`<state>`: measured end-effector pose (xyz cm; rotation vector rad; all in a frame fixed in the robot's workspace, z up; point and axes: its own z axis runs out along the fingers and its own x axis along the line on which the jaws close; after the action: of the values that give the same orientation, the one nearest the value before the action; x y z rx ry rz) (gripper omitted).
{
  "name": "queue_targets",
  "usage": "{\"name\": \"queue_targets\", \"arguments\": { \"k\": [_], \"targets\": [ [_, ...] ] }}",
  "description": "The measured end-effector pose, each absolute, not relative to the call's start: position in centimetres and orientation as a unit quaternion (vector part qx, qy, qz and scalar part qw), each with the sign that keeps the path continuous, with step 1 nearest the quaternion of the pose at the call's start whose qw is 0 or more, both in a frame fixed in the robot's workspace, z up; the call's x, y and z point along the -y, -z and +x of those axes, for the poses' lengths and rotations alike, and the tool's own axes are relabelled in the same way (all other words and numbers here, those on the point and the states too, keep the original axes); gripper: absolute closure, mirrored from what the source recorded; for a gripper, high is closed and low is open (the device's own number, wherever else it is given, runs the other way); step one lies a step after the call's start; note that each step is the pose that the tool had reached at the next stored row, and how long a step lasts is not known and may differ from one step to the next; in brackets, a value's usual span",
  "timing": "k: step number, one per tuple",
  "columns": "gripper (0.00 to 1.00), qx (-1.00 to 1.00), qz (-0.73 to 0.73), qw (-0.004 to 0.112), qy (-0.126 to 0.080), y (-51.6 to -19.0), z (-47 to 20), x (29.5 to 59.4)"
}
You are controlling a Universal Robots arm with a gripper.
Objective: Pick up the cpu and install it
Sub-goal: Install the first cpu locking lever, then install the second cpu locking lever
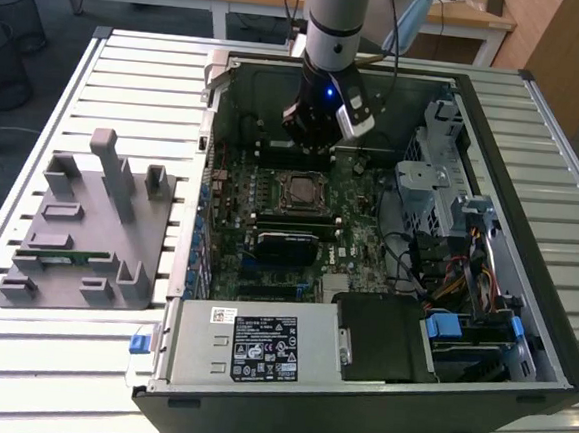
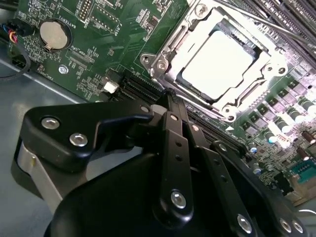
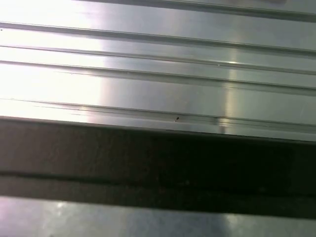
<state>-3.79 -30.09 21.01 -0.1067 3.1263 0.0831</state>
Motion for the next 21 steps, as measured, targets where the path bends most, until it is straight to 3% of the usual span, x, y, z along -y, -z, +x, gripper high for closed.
{"name": "queue_targets", "arguments": {
  "k": [21],
  "targets": [
    [0.89,-0.999,-0.034,0.006,-0.027,-21.0,-3.5,31.8]
  ]
}}
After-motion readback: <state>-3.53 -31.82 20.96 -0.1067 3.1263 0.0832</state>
